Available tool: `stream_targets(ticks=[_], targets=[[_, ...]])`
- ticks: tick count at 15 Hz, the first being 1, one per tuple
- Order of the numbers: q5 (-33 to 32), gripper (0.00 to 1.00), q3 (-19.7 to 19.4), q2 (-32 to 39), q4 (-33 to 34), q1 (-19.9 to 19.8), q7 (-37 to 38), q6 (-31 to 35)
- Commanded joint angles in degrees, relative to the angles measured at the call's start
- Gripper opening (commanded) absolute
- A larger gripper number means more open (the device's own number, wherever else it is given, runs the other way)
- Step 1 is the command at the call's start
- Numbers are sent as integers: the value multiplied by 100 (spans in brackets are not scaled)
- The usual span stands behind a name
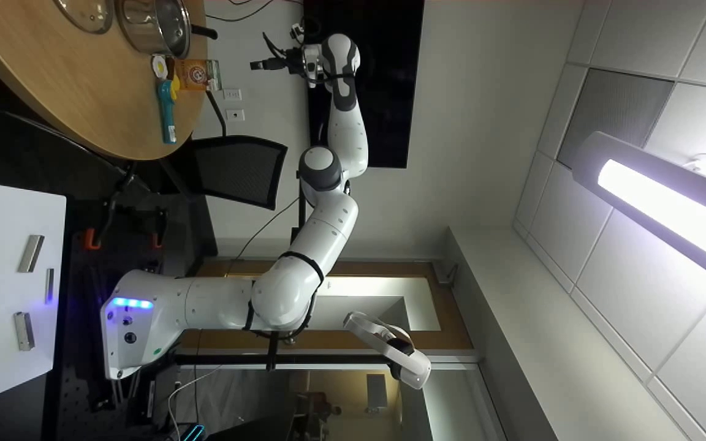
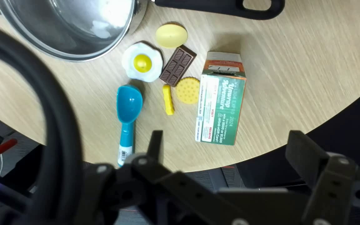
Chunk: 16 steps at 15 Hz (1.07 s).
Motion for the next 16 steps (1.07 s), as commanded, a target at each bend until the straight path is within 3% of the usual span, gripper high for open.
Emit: stream_targets(ticks=[1,5,16], targets=[[15,100,47,21,-120,68,18,-32],[-52,100,9,17,-222,198,139,48],[49,100,79,-456,-718,67,279,228]])
